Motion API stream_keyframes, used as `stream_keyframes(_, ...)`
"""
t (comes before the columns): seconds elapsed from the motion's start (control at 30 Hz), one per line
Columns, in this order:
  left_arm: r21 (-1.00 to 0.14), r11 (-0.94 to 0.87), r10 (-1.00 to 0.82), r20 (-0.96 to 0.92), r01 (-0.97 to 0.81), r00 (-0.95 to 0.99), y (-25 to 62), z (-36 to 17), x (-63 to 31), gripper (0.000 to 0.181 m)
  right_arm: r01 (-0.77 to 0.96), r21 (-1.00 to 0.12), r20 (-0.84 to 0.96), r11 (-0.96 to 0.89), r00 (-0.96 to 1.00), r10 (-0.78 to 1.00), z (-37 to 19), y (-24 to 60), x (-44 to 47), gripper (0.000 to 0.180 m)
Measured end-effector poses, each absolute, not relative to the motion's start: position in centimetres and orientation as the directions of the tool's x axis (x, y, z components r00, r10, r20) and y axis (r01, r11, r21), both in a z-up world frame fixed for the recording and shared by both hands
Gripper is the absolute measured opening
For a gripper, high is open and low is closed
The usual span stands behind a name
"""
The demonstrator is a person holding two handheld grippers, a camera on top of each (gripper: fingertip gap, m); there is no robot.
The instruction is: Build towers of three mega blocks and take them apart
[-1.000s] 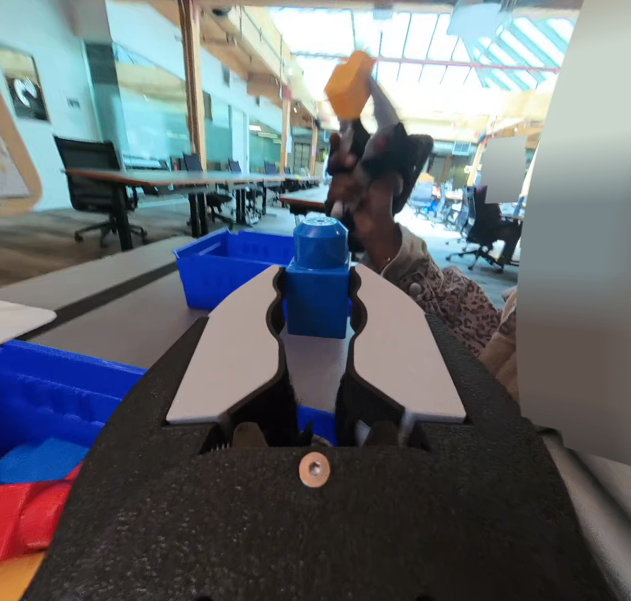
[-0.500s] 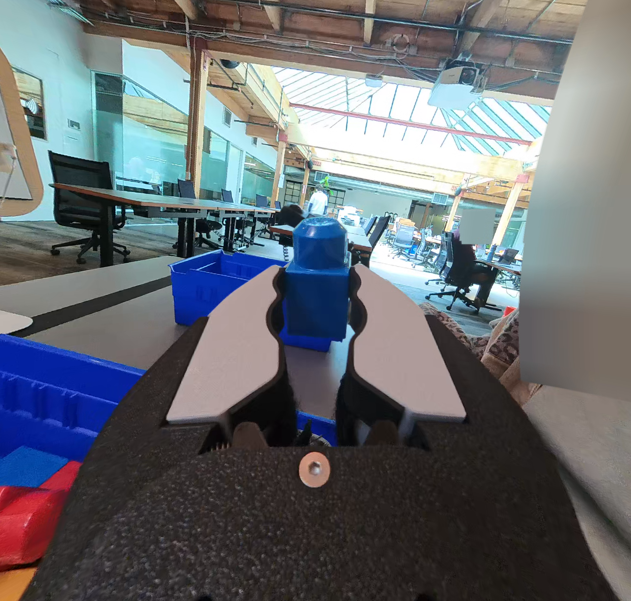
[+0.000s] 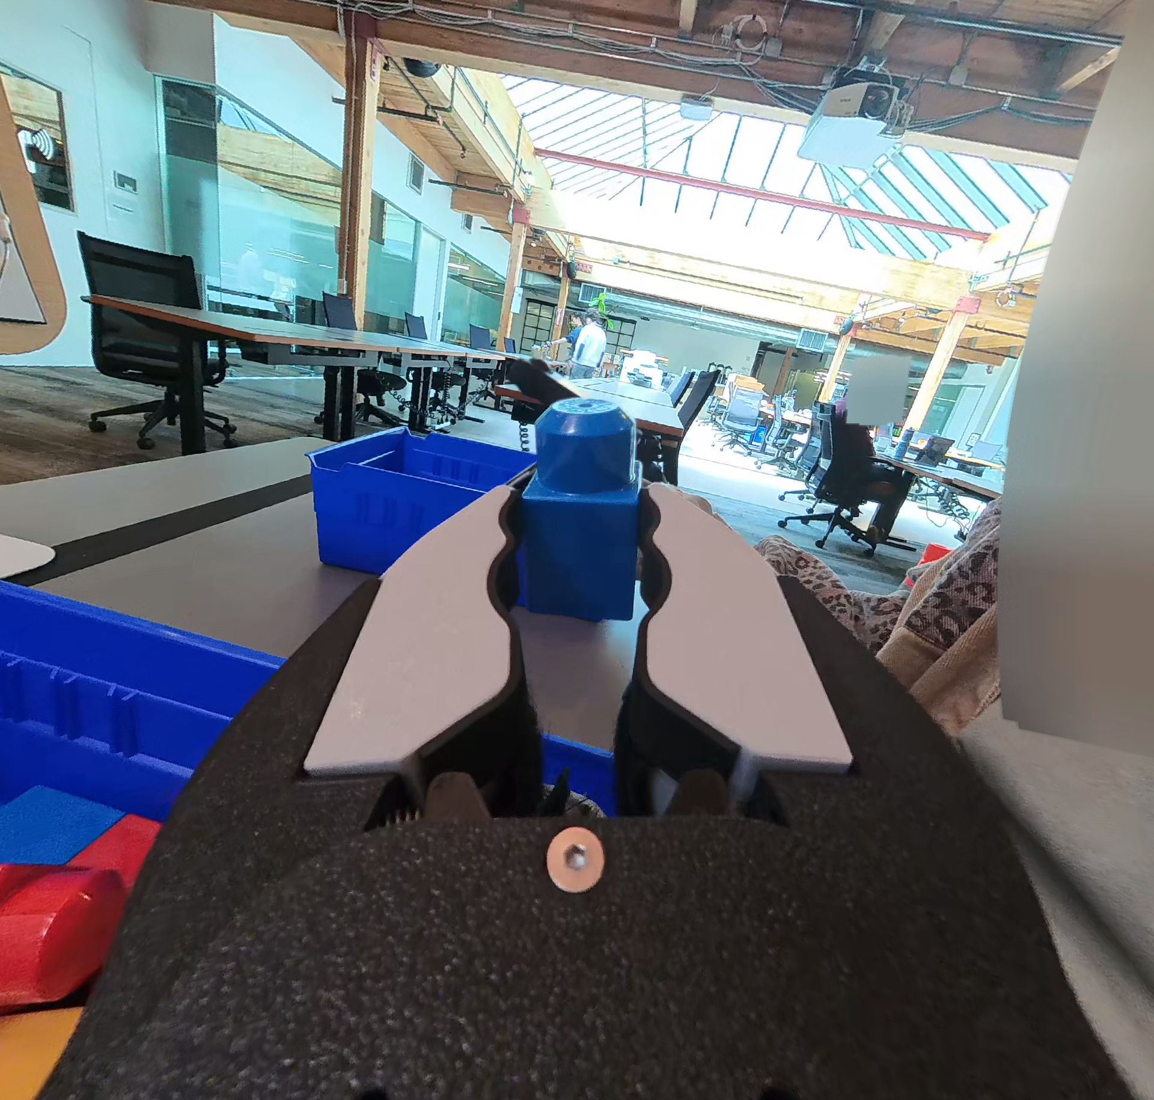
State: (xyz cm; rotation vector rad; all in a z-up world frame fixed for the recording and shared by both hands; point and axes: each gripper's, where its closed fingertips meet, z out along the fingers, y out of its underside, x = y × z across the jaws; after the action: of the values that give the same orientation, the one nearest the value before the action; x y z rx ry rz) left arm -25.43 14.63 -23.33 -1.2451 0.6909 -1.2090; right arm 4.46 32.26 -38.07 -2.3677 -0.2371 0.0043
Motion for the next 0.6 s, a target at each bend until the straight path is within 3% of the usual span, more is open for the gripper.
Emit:
stream_keyframes(0.1, -0.944, -0.112, -0.933, 0.207, 0.311, 0.295, 14.9, -23.3, -25.6, 0.035, 0.113, -0.871, 0.047, -0.478, 0.988, 0.147, -32.5, 33.3, 4.2, 0.046)
stream_keyframes(0.17, -0.936, -0.114, -0.928, 0.220, 0.332, 0.300, 15.1, -23.1, -25.8, 0.035, 0.015, -0.983, -0.037, -0.181, 0.959, 0.282, -26.1, 32.5, 1.4, 0.048)
stream_keyframes(0.27, -0.912, -0.112, -0.931, 0.235, 0.394, 0.280, 15.2, -22.5, -26.4, 0.035, -0.230, -0.957, -0.079, 0.178, 0.794, 0.603, -17.1, 27.2, -4.4, 0.048)
stream_keyframes(0.37, -0.861, -0.123, -0.942, 0.257, 0.494, 0.214, 14.8, -21.3, -27.2, 0.036, -0.365, -0.919, -0.069, 0.151, 0.525, 0.848, -13.7, 21.6, -11.4, 0.048)
stream_keyframes(0.5, -0.782, -0.172, -0.941, 0.311, 0.599, 0.136, 15.0, -20.4, -28.6, 0.036, -0.102, -0.995, -0.022, -0.005, 0.168, 0.986, -18.5, 16.3, -22.3, 0.070)
stream_keyframes(0.6, -0.788, -0.178, -0.936, 0.320, 0.590, 0.145, 15.2, -20.6, -28.6, 0.035, 0.030, -0.999, -0.038, -0.040, 0.079, 0.996, -22.1, 14.8, -26.6, 0.070)
